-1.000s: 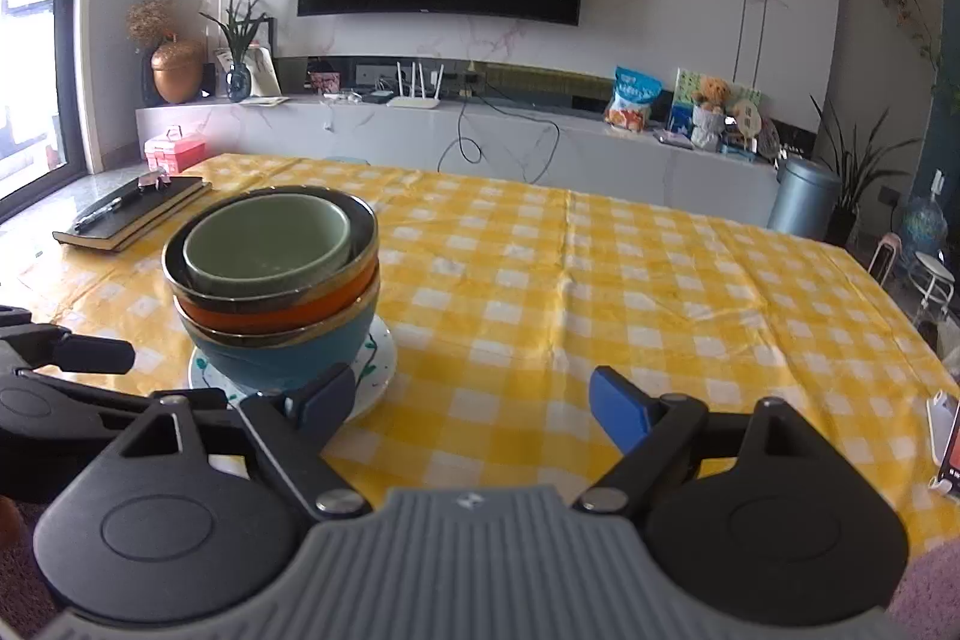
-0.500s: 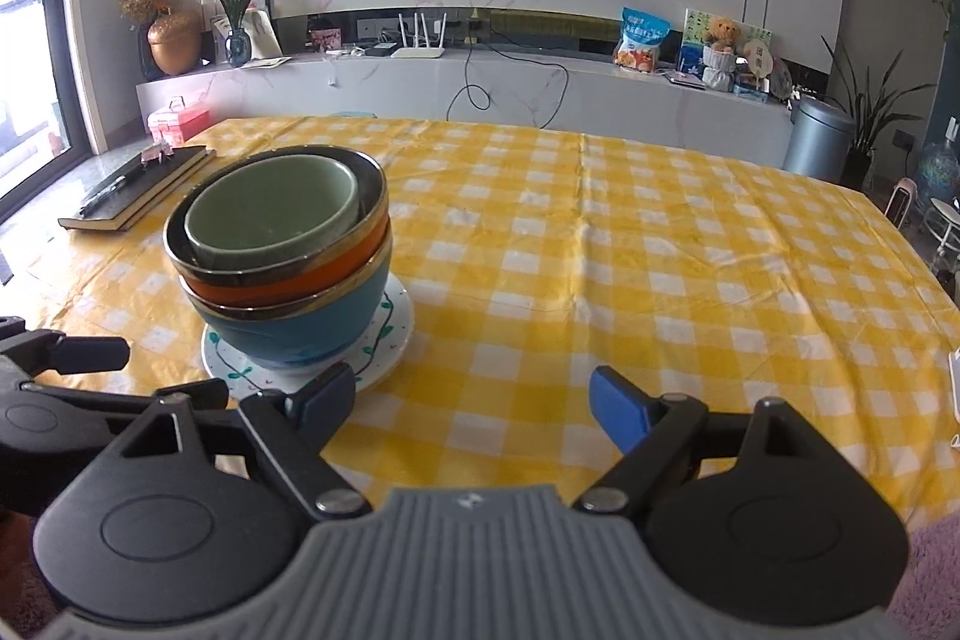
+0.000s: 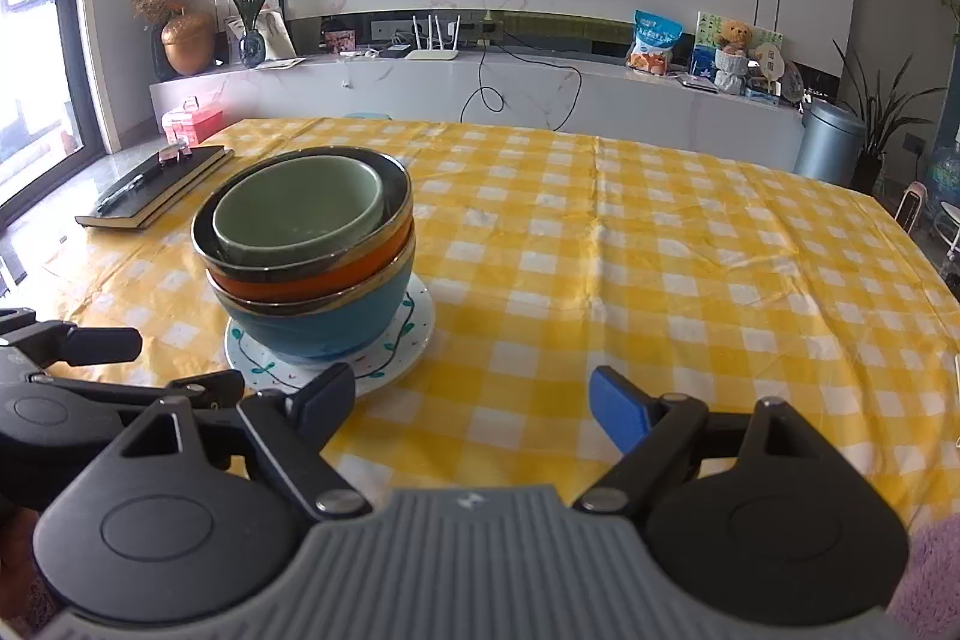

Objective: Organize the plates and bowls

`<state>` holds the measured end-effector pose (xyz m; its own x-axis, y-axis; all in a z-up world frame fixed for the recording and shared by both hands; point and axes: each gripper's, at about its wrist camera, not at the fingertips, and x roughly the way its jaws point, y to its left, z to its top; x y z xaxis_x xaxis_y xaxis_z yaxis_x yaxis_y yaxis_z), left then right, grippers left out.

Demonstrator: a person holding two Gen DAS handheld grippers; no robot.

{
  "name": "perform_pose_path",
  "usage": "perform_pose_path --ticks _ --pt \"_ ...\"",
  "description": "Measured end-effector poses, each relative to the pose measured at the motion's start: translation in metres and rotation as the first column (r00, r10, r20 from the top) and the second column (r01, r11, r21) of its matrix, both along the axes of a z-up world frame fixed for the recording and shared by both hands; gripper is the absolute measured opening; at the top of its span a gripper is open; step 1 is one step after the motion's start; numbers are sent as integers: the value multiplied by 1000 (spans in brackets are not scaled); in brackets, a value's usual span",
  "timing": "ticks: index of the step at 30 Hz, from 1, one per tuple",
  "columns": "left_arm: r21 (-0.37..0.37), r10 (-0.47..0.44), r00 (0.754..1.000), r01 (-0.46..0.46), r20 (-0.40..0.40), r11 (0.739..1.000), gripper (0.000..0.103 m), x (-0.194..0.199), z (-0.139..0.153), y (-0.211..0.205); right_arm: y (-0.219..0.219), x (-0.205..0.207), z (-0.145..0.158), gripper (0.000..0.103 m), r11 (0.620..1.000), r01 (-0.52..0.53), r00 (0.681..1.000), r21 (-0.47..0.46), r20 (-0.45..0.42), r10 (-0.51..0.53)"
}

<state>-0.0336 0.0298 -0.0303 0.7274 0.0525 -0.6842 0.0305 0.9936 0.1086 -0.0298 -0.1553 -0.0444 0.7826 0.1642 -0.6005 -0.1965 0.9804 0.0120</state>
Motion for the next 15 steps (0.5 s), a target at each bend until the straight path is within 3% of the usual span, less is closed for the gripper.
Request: perform_pose_path --ticks 15 --pt "1 4 1000 -4 -5 1000 82 -1 1 0 1 -2 0 84 1000 2 1000 -3 -3 -2"
